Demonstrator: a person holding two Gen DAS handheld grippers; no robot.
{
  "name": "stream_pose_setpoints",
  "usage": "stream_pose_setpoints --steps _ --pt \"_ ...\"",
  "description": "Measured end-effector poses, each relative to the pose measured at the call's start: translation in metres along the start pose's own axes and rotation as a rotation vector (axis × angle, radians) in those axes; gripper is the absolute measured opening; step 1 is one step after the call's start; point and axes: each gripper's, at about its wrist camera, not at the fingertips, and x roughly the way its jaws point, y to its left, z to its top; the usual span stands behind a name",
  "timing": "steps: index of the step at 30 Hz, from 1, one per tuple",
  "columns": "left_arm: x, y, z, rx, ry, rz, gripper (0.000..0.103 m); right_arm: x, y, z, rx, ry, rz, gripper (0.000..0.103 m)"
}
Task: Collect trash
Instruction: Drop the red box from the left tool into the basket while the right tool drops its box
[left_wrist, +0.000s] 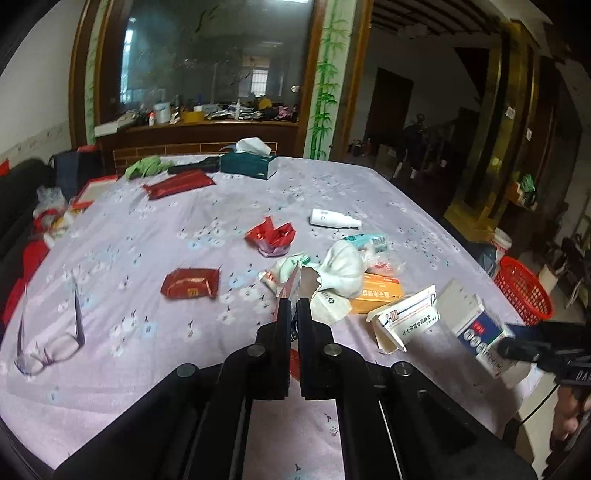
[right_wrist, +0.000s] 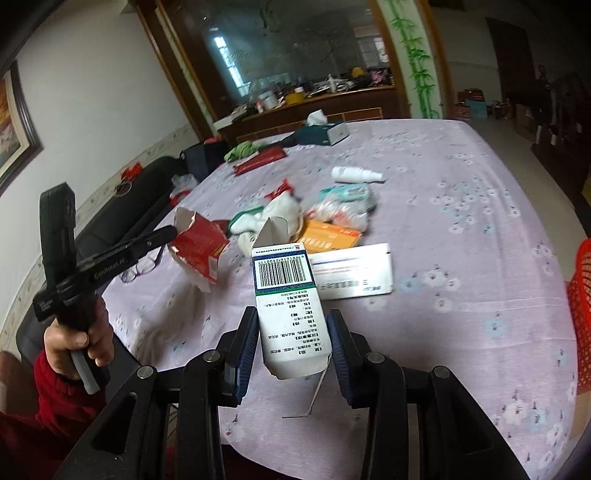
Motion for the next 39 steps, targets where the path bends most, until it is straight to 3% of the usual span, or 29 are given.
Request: stream_pose_setpoints --steps 7,13,25,30,34,36,37,38,39 --pt "0.001 -0.017 0.007 0.013 0.005 -0.051 0.003 -0.025 -0.024 0.002 0.056 -0.065 -0.047 0.041" --pt "-0.002 -0.074 0.030 0.085 -0.013 -0.217 0.003 -0.063 -0.069 0.002 0.159 -0.152 -0.136 0.041" --pt "0.047 -0.260 0.057 0.222 0.068 -0.610 0.003 -0.156 -0.190 -0.016 0.434 -0.316 -0.396 0.041" --pt "0.081 -0.338 0.057 0.257 0.133 -0.713 0.003 -0.173 -0.236 -0.020 0.513 -0.322 -0.492 0.041" --pt "0.104 -0.385 0.053 0.279 0.160 -0.745 0.003 -0.171 -0.269 -0.019 0.549 -0.295 -0.572 0.043" --pt "0.116 -0.396 0.051 0.275 0.165 -0.729 0.013 -0.170 -0.281 -0.019 0.561 -0.293 -0.601 0.048" --pt "0.121 -0.400 0.050 0.267 0.179 -0.732 0.028 -0.169 -0.285 -0.019 0.561 -0.285 -0.626 0.058" --pt "0.124 -0.398 0.049 0.250 0.187 -0.728 0.042 -0.166 -0.285 -0.018 0.556 -0.284 -0.641 0.060" --pt "0.124 -0.395 0.047 0.239 0.185 -0.720 0.046 -0.167 -0.283 -0.019 0.550 -0.289 -0.653 0.060"
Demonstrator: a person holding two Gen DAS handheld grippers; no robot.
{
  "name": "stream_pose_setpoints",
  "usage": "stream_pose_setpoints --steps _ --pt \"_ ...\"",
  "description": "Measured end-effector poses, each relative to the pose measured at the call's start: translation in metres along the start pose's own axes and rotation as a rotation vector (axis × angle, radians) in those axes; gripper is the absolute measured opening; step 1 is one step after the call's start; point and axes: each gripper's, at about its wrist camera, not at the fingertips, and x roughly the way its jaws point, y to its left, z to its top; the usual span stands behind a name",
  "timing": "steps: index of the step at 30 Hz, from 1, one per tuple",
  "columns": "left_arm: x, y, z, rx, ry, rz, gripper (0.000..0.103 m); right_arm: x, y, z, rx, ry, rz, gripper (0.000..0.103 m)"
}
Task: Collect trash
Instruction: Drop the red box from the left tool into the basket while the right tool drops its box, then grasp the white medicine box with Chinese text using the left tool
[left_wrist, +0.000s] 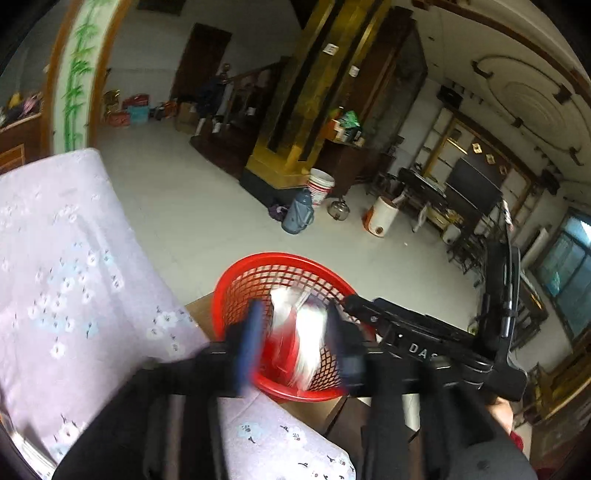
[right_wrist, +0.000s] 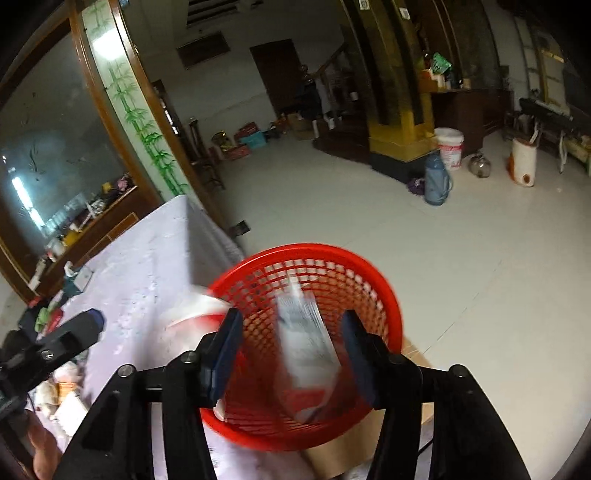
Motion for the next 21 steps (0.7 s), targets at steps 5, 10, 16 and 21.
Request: stream_pose_setpoints --steps 5,10,16,21 --pt "-0.032 0.012 -0.011 -0.019 -0.013 0.052 0.057 -0.016 0.012 -0.009 -0.021 -0.004 0.088 0.060" --pt "-0.087 0.038 -0.031 -0.022 -0.025 0.133 0.067 -0.023 0.045 -0.023 -0.060 0.042 0.249 0.060" --pt "-0.149 0.092 -0.060 -0.033 0.001 0.261 0.078 -0.027 0.099 -0.045 -0.168 0.085 0.343 0.062" --pt "-0.179 0.146 -0.089 -0.070 0.069 0.375 0.079 -0.028 0.129 -0.066 -0.230 0.112 0.378 0.062"
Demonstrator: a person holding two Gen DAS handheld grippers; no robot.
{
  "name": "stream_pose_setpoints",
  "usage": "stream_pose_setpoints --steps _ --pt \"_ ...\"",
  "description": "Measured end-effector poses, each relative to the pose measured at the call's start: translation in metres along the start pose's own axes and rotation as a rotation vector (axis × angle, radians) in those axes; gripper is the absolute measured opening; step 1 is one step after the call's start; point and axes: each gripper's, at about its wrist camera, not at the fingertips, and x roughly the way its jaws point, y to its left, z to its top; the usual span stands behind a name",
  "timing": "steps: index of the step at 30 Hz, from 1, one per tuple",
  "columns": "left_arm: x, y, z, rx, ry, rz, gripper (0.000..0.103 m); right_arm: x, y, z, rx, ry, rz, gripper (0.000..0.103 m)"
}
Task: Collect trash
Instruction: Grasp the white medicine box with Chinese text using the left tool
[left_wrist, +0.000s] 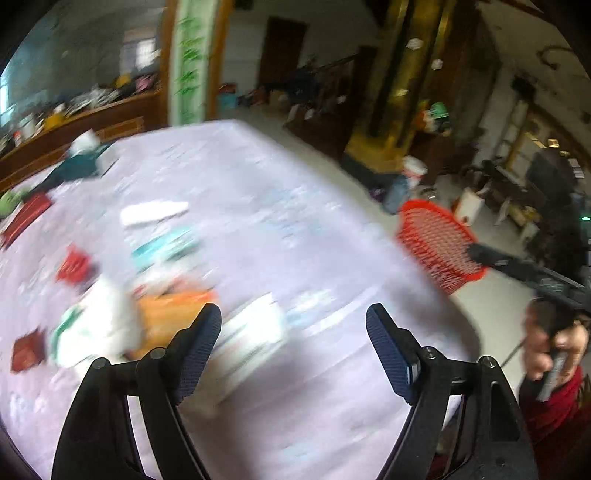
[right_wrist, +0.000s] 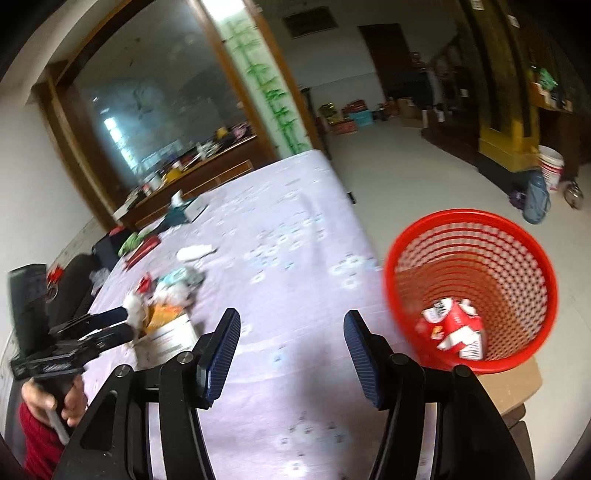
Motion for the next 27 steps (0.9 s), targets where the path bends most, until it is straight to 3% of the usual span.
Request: stream_pose_setpoints --steps 4,10,15,21,23,27 --pt "0.012 0.034 -0.013 -0.028 0.059 0.047 0.080 0.009 0.018 -0.008 -0.030 0.031 0.023 0.063" --pt "0.040 0.049 -0.027 -0.032 0.161 0.033 0.079 0.017 0.024 -0.013 -0.046 0.059 0.037 0.063" --pt "0.040 0.024 -0.039 0.059 0.194 0.031 0.080 0.023 0.029 -0.015 -0.055 0.078 0.048 0.063" --pt "0.052 -0.007 -0.052 0.230 0.222 0.139 0.080 0.031 0.039 -0.017 -0.073 0.096 0.067 0.063" --pt "0.058 -0.008 -0.051 0.237 0.219 0.174 0.080 0.031 0.041 -0.018 -0.077 0.099 0.072 0.063" --pt "0.067 0.002 -0.041 0.182 0.221 0.139 0.080 0.031 0.044 -0.019 -0.081 0.101 0.070 0.063"
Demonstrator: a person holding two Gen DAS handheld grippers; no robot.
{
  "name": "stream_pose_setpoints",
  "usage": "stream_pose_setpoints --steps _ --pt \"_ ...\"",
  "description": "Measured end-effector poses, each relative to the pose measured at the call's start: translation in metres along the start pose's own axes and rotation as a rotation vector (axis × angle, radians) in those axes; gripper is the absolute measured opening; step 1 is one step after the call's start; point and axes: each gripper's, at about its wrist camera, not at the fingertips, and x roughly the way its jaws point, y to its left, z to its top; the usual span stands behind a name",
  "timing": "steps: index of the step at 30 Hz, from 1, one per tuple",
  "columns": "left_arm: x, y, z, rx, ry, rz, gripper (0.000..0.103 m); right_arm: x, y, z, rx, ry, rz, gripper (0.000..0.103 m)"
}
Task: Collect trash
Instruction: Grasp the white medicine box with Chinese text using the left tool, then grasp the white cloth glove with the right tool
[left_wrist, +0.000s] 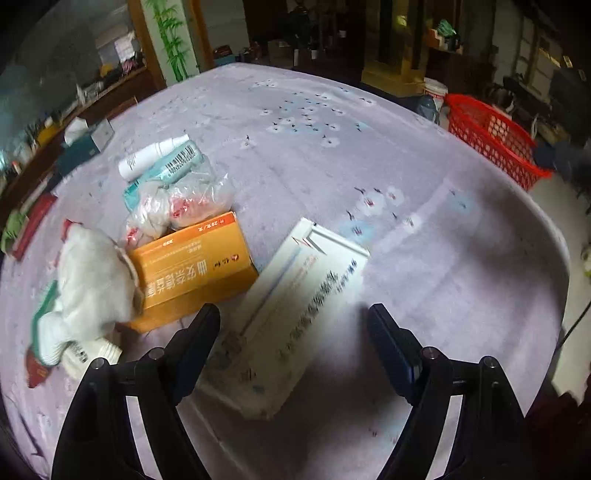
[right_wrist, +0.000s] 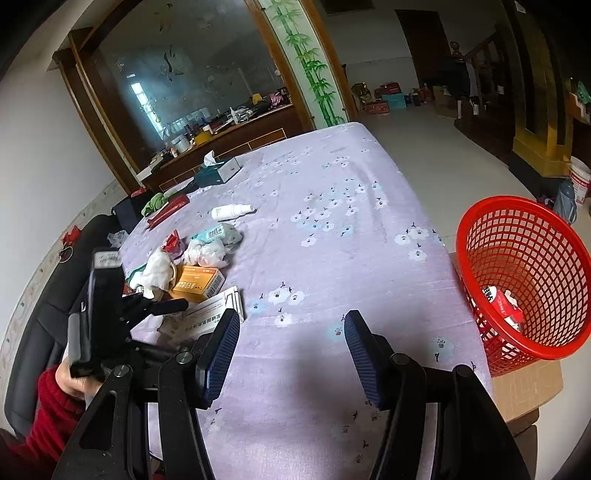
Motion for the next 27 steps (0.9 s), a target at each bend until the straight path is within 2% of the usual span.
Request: stream_pose_setpoints --steps 3,7,9,13,18,23,27 --pt "0.009 0.009 0.003 -0.060 0.006 -0.044 0.079 0.000 -0.002 0.000 0.010 0.002 0.001 0.063" --pt "0.006 0.007 0.002 -0.082 -0.023 -0.035 0.060 0.002 -0.002 0.001 0.021 0.010 0.013 0.063" --pt "0.000 0.005 -0.002 -0.096 -0.046 -0.040 0.056 0.004 0.000 0.001 0.019 0.013 0.016 0.063" --pt "-0.021 0.003 -0.020 -0.149 -0.118 -0.030 0.055 0.005 0.010 0.006 0.006 0.013 0.026 0.063" --pt "-0.062 0.026 -0.054 -0.286 -0.228 -0.056 0.055 0.012 0.036 0.016 -0.033 0.014 0.050 0.063" --pt "-0.103 0.062 -0.089 -0.375 -0.303 0.004 0.055 0.036 0.082 0.026 -0.095 0.040 0.099 0.063" --pt "-0.121 0.090 -0.109 -0.451 -0.350 0.081 0.055 0.071 0.128 0.032 -0.132 0.094 0.155 0.063"
